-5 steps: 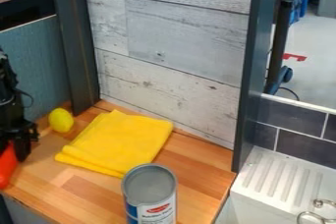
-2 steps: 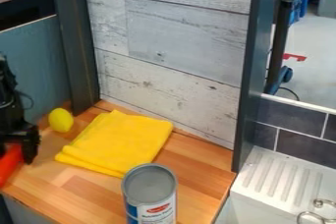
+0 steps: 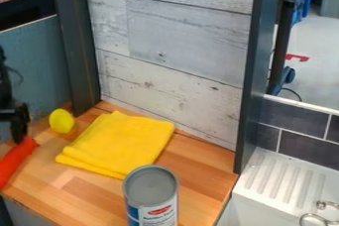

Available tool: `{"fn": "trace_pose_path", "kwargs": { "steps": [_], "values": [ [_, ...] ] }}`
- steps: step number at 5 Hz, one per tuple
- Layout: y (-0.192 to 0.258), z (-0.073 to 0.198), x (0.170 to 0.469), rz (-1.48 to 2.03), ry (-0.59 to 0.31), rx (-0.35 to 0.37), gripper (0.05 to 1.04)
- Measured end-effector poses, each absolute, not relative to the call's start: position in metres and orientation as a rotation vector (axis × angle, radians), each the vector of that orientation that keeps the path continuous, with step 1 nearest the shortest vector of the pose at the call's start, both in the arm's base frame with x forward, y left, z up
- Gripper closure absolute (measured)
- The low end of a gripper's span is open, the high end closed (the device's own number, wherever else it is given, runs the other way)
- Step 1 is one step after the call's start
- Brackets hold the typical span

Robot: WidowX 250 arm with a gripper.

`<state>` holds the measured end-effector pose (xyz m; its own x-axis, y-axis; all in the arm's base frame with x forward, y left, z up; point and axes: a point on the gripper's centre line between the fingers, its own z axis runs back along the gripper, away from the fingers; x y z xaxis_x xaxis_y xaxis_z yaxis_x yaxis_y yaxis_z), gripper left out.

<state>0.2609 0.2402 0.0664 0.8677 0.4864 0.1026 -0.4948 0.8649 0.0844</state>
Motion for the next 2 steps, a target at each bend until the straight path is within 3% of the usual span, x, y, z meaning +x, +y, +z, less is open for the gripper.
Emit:
{"fn": "trace_pose_path", "kwargs": {
  "steps": [1,2],
  "values": [
    [0.216,0.086,0.259,0.400,-0.050,0.051,0.081],
    [0.162,0.095,0.259,0.230,-0.011,-0.001,0.081]
  ]
}}
